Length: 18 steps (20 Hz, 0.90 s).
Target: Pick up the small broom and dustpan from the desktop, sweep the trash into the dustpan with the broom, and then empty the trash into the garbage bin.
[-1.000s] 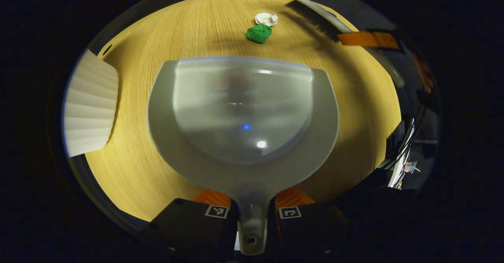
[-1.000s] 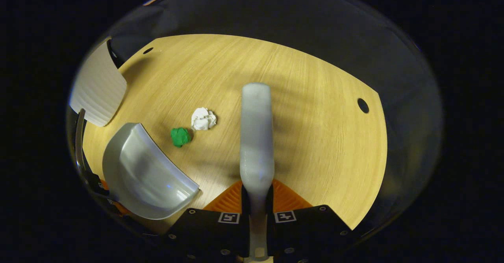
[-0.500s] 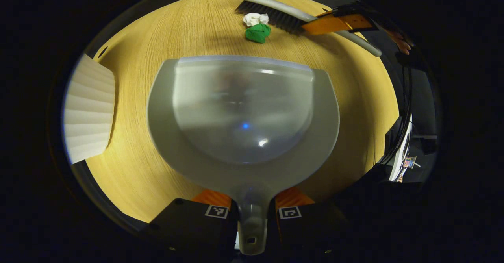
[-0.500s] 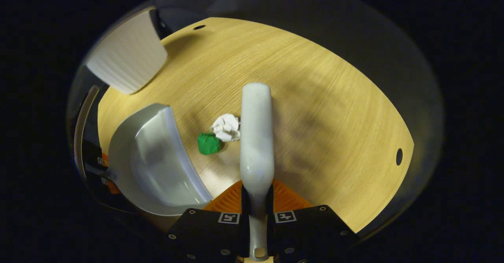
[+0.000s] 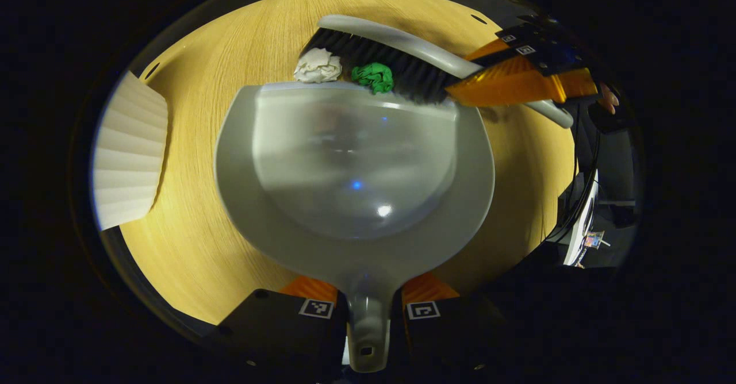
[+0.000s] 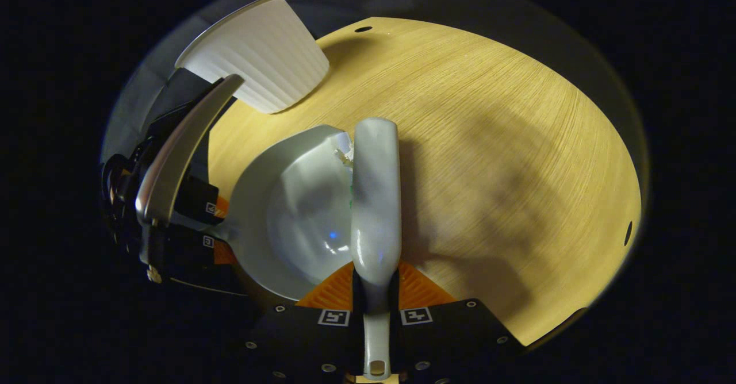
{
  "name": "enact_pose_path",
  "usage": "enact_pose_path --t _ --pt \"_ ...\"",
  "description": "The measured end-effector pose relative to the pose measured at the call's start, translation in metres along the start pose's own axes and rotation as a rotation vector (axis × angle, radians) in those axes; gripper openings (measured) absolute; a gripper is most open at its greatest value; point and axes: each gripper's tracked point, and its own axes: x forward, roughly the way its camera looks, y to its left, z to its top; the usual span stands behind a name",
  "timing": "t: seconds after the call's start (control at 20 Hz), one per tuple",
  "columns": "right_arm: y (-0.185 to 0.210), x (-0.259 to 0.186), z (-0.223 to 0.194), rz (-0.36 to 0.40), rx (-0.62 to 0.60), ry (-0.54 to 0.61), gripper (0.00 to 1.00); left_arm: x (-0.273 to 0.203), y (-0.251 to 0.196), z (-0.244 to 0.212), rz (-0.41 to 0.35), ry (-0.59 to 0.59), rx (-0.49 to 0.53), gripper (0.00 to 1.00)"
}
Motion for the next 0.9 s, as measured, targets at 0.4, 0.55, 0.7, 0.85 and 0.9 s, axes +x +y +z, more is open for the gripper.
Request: enact_pose_path --t 0.4,0.55,0.7,0.85,0.9 --pt "-0.015 -0.006 0.007 0.041 0.038 0.005 0.17 -0.003 -0.001 0.006 -0.021 -0.015 -0.024 0.31" --pt "-0.038 -0.024 0.005 -0.022 0.142 -0.09 0.17 -0.002 -0.004 0.003 -0.022 -0.029 -0.061 0.32" --pt "-0.066 -0.037 -0.008 -0.129 0.256 -0.145 0.17 0.002 -0.008 0.004 -0.021 -0.035 -0.095 0.32" --pt "-0.074 -0.031 -0.03 -0.219 0.382 -0.142 0.17 0.003 -0.012 0.008 -0.017 -0.044 -0.131 0.32" --pt "-0.074 -0.03 -0.038 -0.243 0.427 -0.133 0.17 0.003 -0.012 0.009 -0.014 -0.046 -0.146 0.32"
